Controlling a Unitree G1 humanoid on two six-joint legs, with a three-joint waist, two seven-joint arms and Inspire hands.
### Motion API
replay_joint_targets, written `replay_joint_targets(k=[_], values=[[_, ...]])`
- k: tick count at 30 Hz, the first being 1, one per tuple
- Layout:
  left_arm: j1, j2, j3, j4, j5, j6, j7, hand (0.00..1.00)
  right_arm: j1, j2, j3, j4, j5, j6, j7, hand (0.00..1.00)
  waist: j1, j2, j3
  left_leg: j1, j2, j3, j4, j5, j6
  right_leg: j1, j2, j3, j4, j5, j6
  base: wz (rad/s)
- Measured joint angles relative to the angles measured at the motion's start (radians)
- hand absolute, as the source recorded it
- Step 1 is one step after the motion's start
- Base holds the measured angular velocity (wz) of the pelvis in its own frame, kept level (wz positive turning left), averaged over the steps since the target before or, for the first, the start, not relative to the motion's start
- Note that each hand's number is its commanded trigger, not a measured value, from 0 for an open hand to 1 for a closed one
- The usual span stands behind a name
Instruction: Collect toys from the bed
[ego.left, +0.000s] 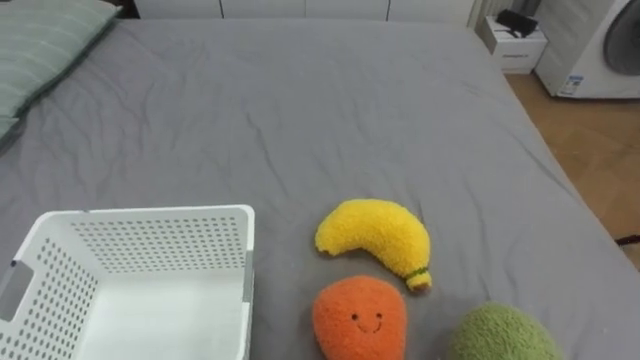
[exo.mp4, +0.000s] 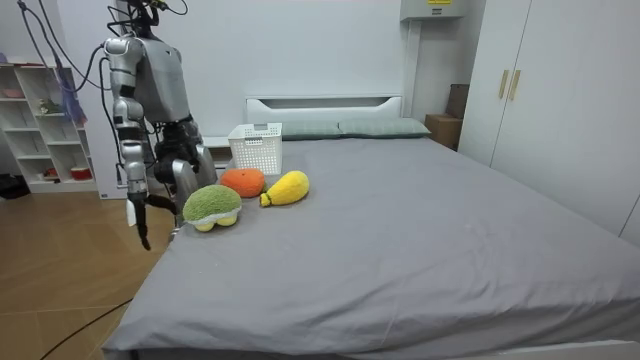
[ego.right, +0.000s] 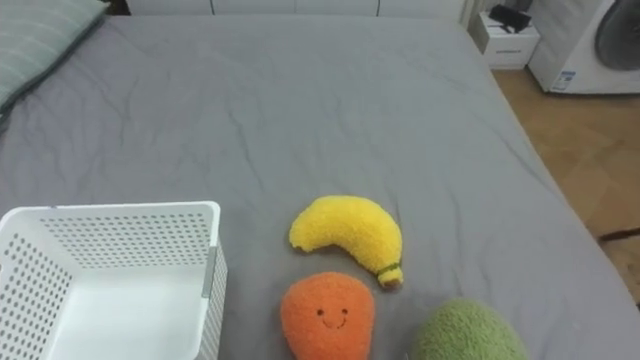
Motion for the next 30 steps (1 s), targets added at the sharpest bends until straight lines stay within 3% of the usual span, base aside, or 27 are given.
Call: replay_joint_targets(k=[5, 9, 13, 15, 23, 30], values=[[-0.017, 0.023, 0.033, -0.003, -0.056, -0.012, 0.0, 0.0, -0.024, -0.037, -0.106, -0.073, 0.011, 0.006, -0.092, 0.0, -0.023, -0.017, -0.0002, 0.009, 0.001, 0.017, -0.004, 0.0, 0.0, -0.01, 0.001, 0.012, 0.016, 0.0, -0.001, -0.14], [-0.013, 0.031, 0.034, -0.015, -0.065, -0.021, 0.0, 0.0, -0.047, -0.065, -0.11, -0.214, 0.019, -0.008, -0.184, 0.0, -0.018, -0.029, 0.0012, 0.014, 0.002, 0.032, -0.005, 0.0, 0.0, -0.016, 0.001, 0.023, 0.021, 0.0, -0.001, -0.11], [0.0, 0.035, 0.029, -0.021, -0.073, -0.03, 0.001, 0.0, -0.074, -0.069, -0.108, -0.375, -0.025, -0.008, -0.265, 0.0, -0.013, -0.039, -0.0002, 0.009, 0.003, 0.04, -0.004, 0.001, 0.0, -0.031, 0.002, 0.029, 0.025, 0.002, -0.002, -0.03], [0.005, 0.039, 0.026, -0.021, -0.073, -0.038, 0.003, 0.0, -0.084, -0.07, -0.107, -0.458, -0.043, -0.029, -0.288, 0.0, -0.011, -0.045, -0.003, -0.001, 0.002, 0.041, -0.004, 0.001, 0.001, -0.044, 0.002, 0.032, 0.033, 0.001, -0.001, -0.03], [0.015, 0.042, 0.025, -0.043, -0.071, -0.061, 0.01, 0.0, -0.089, -0.066, -0.05, -0.744, -0.168, -0.044, -0.329, 0.0, 0.035, -0.036, -0.0058, 0.001, 0.003, 0.044, -0.013, 0.003, 0.0, -0.044, 0.004, 0.037, 0.033, 0.001, -0.002, 0.0], [0.026, 0.041, 0.023, -0.036, -0.072, -0.058, 0.009, 0.0, -0.086, -0.066, 0.019, -0.891, -0.297, -0.044, -0.309, 0.0, 0.042, -0.031, -0.0071, -0.005, 0.003, 0.045, -0.013, 0.003, 0.0, -0.047, 0.002, 0.036, 0.033, 0.001, -0.001, 0.0]])
